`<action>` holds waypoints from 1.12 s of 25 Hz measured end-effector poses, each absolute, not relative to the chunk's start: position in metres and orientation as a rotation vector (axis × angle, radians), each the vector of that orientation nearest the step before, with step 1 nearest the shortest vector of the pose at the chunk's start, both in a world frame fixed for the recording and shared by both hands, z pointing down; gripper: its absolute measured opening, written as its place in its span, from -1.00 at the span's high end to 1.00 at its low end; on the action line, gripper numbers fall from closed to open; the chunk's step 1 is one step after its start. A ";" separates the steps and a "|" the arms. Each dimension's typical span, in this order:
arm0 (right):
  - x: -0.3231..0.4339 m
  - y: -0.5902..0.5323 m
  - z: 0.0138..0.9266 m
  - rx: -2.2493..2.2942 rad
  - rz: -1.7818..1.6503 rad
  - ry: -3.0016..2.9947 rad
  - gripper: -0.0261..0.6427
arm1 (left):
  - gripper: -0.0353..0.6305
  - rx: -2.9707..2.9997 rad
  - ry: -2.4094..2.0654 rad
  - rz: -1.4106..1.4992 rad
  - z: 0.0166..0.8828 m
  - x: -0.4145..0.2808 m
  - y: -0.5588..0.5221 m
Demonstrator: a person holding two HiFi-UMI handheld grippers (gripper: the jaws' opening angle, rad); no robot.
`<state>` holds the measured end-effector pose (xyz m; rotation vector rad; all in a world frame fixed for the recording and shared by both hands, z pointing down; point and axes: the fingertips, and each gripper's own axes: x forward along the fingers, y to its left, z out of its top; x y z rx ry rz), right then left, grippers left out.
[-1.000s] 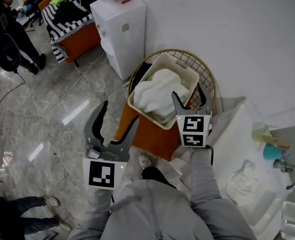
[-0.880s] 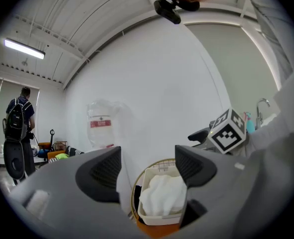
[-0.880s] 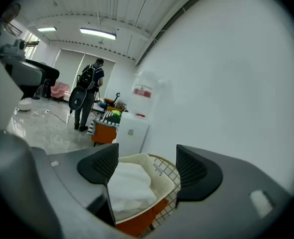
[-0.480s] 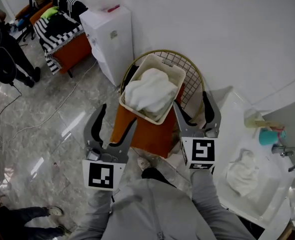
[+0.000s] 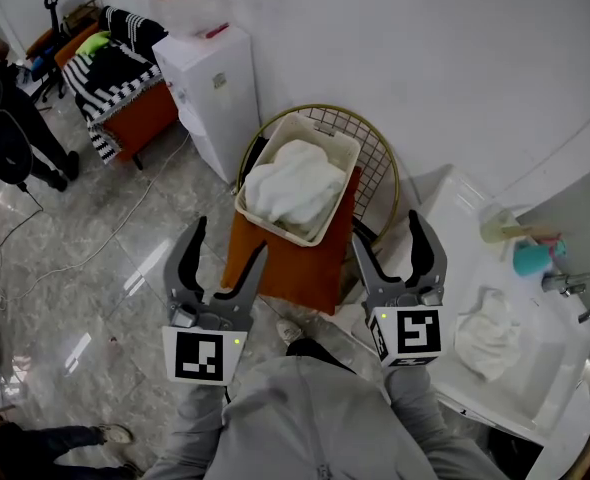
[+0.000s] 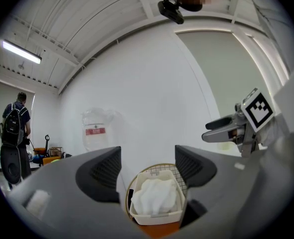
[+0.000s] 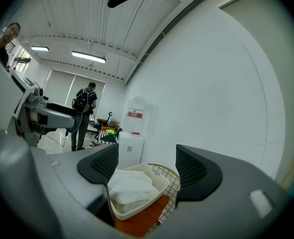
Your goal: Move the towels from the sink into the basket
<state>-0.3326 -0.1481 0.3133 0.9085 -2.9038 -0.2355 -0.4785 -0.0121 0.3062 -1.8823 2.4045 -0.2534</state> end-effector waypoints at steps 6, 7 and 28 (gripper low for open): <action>-0.327 -0.137 0.315 0.894 -0.240 -2.905 -0.14 | -0.21 -1.884 2.389 -0.254 0.303 -0.472 -0.007; -0.327 -0.136 0.316 0.890 -0.242 -2.903 -0.14 | -0.21 -1.885 2.387 -0.255 0.303 -0.470 -0.007; -0.326 -0.138 0.322 0.871 -0.235 -2.892 -0.14 | -0.21 -1.867 2.385 -0.267 0.299 -0.466 -0.006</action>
